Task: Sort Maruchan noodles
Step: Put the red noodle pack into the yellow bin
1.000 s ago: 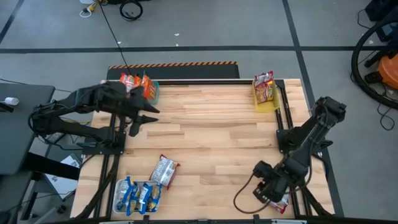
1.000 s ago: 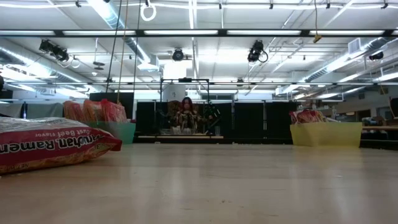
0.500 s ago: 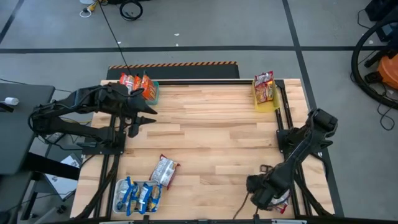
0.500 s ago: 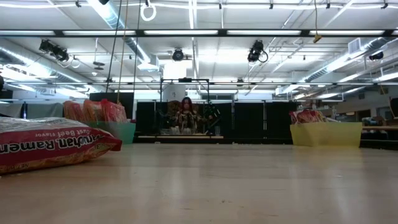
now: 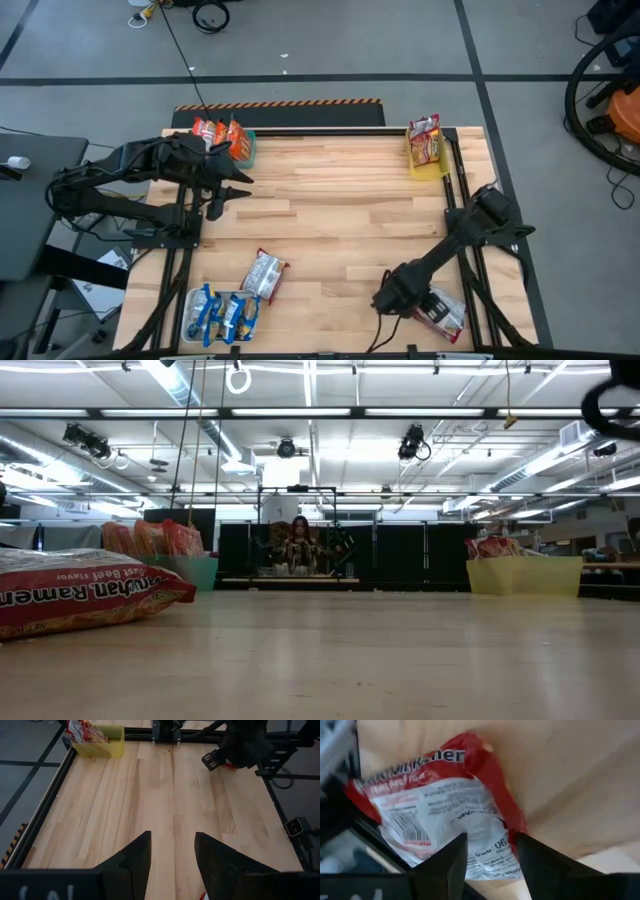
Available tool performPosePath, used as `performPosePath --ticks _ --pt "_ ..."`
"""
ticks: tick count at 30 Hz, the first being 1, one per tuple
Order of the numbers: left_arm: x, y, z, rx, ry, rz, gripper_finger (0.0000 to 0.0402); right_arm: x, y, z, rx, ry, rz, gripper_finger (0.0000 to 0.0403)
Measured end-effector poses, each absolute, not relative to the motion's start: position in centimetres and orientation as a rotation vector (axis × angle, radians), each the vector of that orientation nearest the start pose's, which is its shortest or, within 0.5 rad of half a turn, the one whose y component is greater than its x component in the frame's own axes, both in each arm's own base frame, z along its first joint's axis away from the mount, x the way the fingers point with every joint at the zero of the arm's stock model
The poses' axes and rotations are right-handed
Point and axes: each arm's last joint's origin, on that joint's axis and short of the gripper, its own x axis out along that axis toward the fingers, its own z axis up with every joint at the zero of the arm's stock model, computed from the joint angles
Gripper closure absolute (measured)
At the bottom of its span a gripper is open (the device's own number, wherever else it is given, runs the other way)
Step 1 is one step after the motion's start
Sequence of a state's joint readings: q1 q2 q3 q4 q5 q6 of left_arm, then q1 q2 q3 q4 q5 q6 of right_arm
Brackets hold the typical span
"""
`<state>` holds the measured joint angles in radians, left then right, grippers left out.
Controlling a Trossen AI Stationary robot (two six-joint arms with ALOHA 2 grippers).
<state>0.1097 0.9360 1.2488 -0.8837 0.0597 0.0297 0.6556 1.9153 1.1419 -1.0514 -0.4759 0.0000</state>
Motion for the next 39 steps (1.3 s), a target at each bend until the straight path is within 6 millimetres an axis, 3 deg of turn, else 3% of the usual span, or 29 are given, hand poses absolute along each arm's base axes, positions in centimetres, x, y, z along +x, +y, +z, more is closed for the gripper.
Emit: performPosePath --ticks 5,9,13,17,23,28,33,39 --pt "15.9 1.6 39.6 -0.02 0.569 0.04 0.0246 23.1 19.6 11.6 -0.194 1.958 0.832 0.0246" --pt "15.9 1.6 39.6 -0.02 0.57 0.04 0.0246 23.1 19.6 11.3 -0.196 1.971 0.808 0.0298" --pt "15.9 1.6 39.6 -0.02 0.57 0.041 0.0246 23.4 18.7 13.0 -0.225 1.927 0.699 0.0381" --pt "15.9 1.6 39.6 -0.02 0.57 0.04 0.0246 23.6 16.5 16.7 -0.269 1.848 0.538 0.0385" --pt "15.9 1.6 39.6 -0.02 0.57 0.04 0.0246 23.2 10.2 24.4 -0.531 1.596 0.141 0.0395" --pt "15.9 1.6 39.6 -0.02 0.57 0.04 0.0246 21.4 3.6 28.9 -0.635 1.439 -0.304 0.0389" --pt "15.9 1.6 39.6 -0.02 0.57 0.041 0.0246 18.8 -2.5 31.1 -0.596 1.485 -0.634 0.0392" --pt "15.9 1.6 39.6 -0.02 0.57 0.041 0.0246 16.1 -7.5 31.9 -0.425 1.527 -0.916 0.0392"
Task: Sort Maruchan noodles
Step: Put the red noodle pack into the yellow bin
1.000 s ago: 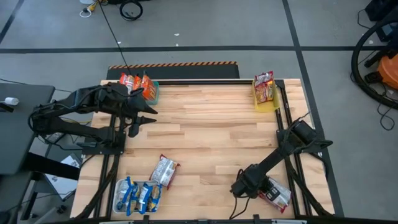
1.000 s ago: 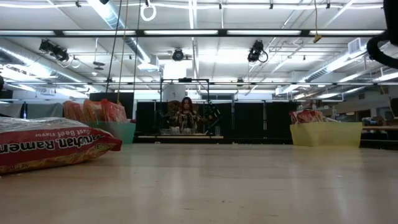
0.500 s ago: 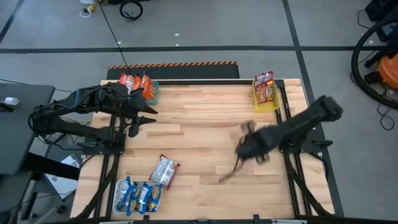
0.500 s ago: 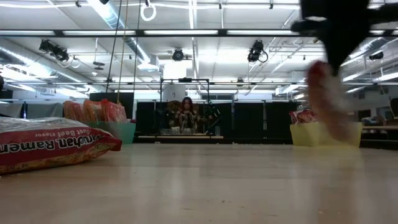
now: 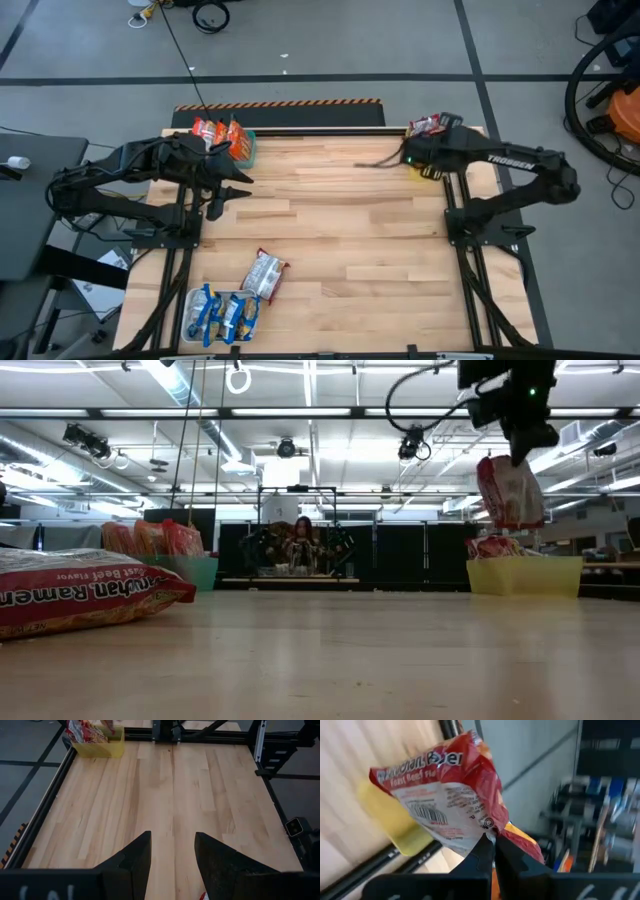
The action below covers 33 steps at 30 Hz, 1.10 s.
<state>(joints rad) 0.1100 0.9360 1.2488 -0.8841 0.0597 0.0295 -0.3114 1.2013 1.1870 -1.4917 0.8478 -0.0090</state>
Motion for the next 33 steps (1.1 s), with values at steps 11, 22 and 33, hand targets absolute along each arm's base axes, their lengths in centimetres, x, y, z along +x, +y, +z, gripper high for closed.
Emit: performPosePath --ticks 11,22,33 --pt "15.9 1.6 39.6 -0.02 0.57 0.041 0.0246 13.5 -11.5 27.0 -0.179 1.42 -1.025 0.0393" --pt "15.9 1.6 39.6 -0.02 0.57 0.041 0.0246 13.1 -12.8 23.9 -0.016 1.397 -1.1 0.0386" --pt "15.9 1.6 39.6 -0.02 0.569 0.04 0.0246 12.4 -13.6 25.4 0.024 1.396 -1.161 0.0288"
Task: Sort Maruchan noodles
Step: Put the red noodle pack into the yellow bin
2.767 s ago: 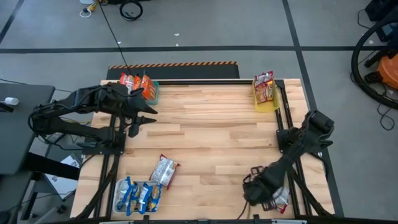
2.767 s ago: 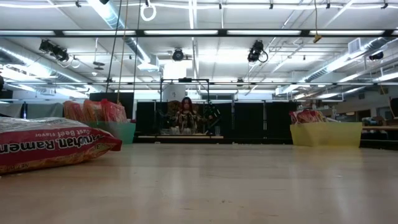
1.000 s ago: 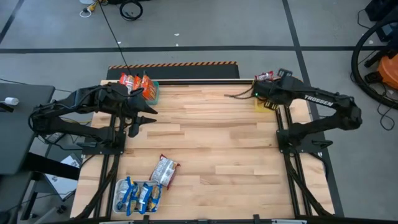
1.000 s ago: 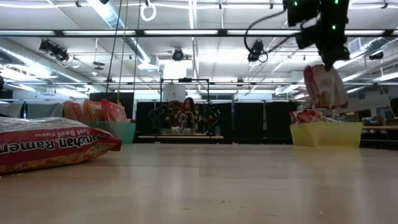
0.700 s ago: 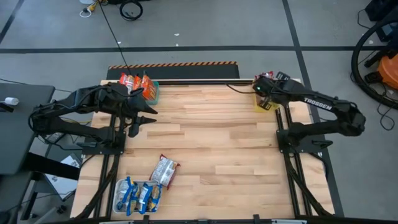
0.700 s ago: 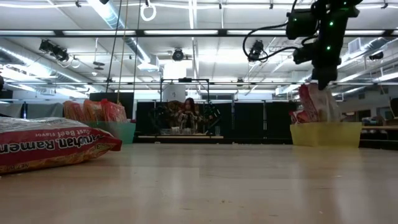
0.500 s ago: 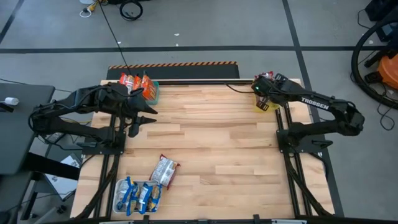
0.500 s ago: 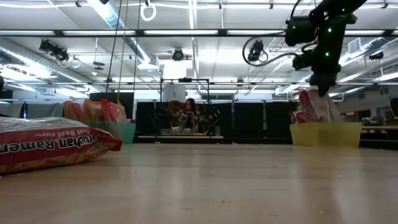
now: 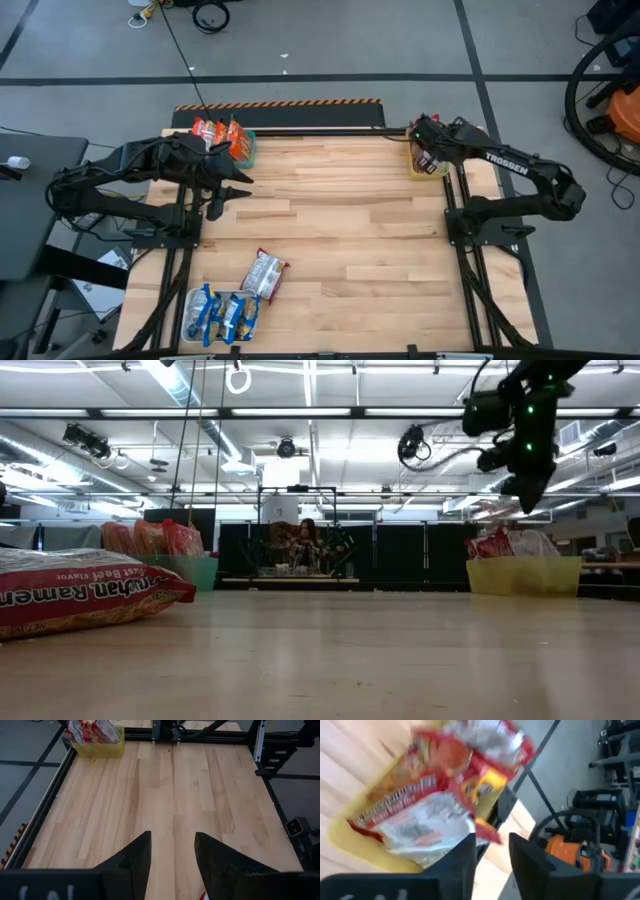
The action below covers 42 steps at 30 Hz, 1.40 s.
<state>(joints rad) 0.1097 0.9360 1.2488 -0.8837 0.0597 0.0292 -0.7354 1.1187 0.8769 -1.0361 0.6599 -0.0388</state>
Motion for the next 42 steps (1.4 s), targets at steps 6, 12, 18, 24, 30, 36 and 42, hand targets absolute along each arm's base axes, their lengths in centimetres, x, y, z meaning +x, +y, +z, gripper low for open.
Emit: performPosePath --ticks 6,12,18,24,30,36,42 --pt "15.9 1.6 39.6 -0.02 0.569 0.04 0.0246 15.6 -12.5 29.7 0.156 1.03 -0.805 0.0256" --pt "15.9 1.6 39.6 -0.02 0.569 0.04 0.0246 21.4 -9.2 30.7 0.255 0.69 -0.434 0.0256" --pt "15.9 1.6 39.6 -0.02 0.569 0.04 0.0246 26.9 -3.5 28.8 0.451 0.651 -0.237 0.0256" --pt "15.9 1.6 39.6 -0.02 0.569 0.04 0.0246 32.4 2.4 25.6 0.655 0.576 -0.104 0.0243" --pt "15.9 1.6 39.6 -0.02 0.569 0.041 0.0246 35.8 6.6 21.7 0.947 0.483 -0.132 0.0223" --pt "15.9 1.6 39.6 -0.02 0.569 0.04 0.0246 38.3 10.0 19.4 1.129 0.453 -0.253 0.0222" --pt "15.9 1.6 39.6 -0.02 0.569 0.041 0.0246 41.6 12.4 18.0 1.22 0.402 -0.329 0.0222"
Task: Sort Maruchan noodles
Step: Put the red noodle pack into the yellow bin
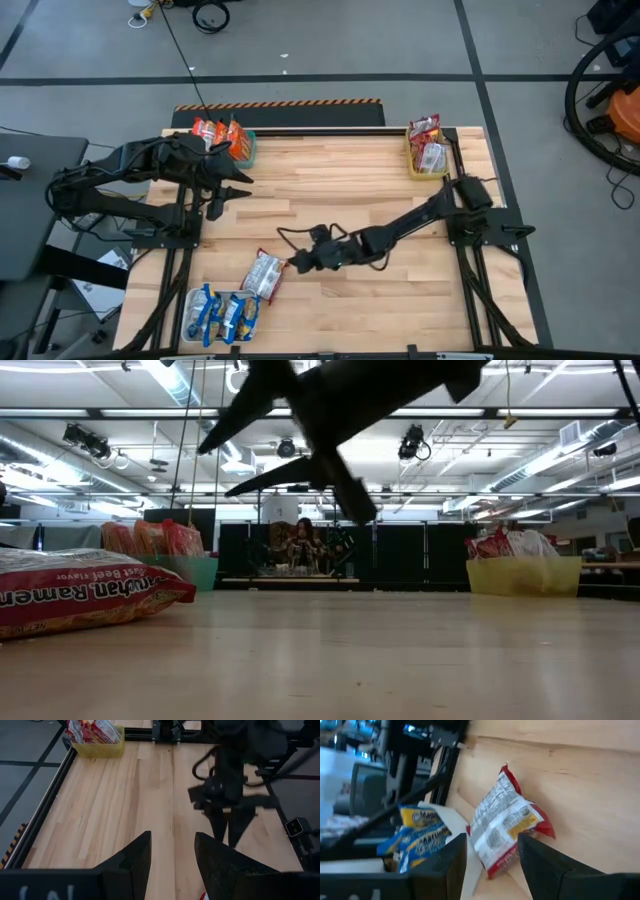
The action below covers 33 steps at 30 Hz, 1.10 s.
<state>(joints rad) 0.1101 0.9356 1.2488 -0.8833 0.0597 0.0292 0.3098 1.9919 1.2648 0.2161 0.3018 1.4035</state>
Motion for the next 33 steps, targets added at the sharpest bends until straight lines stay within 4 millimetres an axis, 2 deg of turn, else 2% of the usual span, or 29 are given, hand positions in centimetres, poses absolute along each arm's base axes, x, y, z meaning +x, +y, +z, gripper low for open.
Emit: performPosePath --ticks 7,14,20,27,30,33 --pt "15.9 1.6 39.6 -0.02 0.569 0.041 0.0246 44.2 13.3 14.6 1.455 0.427 -0.403 0.0222" --pt "15.9 1.6 39.6 -0.02 0.568 0.041 0.0246 45.1 13.0 10.9 1.588 0.437 -0.515 0.0222" --pt "15.9 1.6 39.7 -0.019 0.568 0.04 0.0246 46.1 12.3 10.4 1.659 0.396 -0.438 0.0222" --pt "15.9 1.6 39.7 -0.02 0.567 0.04 0.0246 46.2 11.0 10.1 1.635 0.367 -0.494 0.0222" --pt "15.9 1.6 39.7 -0.019 0.566 0.041 0.0246 46.4 10.4 10.1 1.504 0.362 -0.491 0.0222" --pt "15.9 1.6 39.7 -0.02 0.566 0.041 0.0246 46.8 10.3 10.5 1.332 0.435 -0.409 0.0222"
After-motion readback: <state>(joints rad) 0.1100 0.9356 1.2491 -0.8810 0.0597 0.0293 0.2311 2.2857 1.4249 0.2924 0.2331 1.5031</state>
